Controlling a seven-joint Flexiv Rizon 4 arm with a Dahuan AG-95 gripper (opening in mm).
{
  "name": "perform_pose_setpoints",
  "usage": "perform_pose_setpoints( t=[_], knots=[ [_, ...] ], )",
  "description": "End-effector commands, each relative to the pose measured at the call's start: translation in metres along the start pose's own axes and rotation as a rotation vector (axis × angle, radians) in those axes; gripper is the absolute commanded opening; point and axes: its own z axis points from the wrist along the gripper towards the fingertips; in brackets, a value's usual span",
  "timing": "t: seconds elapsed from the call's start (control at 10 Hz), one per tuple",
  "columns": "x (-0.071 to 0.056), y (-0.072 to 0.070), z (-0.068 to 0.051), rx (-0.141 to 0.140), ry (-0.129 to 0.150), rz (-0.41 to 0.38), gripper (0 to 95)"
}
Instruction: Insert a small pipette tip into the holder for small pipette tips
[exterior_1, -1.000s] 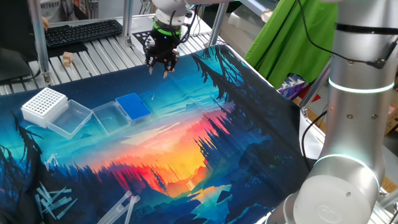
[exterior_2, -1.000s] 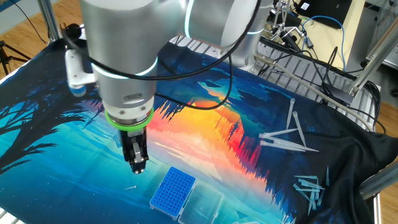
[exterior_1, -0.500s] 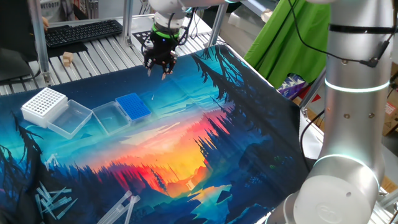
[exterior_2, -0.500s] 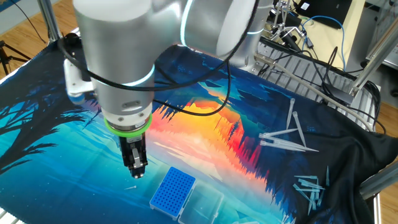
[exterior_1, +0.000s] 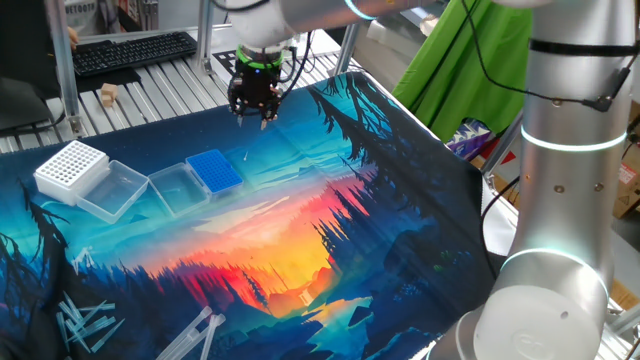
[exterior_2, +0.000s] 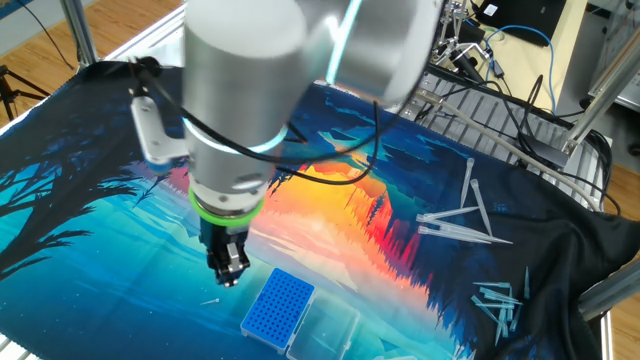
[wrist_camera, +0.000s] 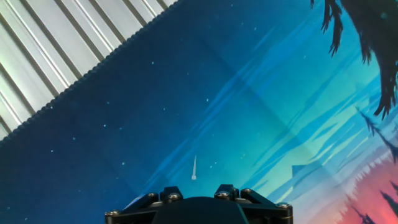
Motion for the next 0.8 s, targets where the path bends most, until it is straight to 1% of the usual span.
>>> perform_pose_setpoints(
  t=[0.1, 0.3, 0.4, 0.6, 0.8],
  knots=[
    [0.001, 0.0, 0.002, -0.005, -0.006, 0.004, 38.0],
    [0.001, 0.0, 0.005, -0.007, -0.006, 0.006, 38.0],
    [0.002, 0.001, 0.009, -0.008, -0.01, 0.005, 38.0],
    [0.002, 0.001, 0.012, -0.008, -0.014, 0.004, 38.0],
    [0.001, 0.001, 0.016, -0.012, -0.017, -0.01, 38.0]
  ],
)
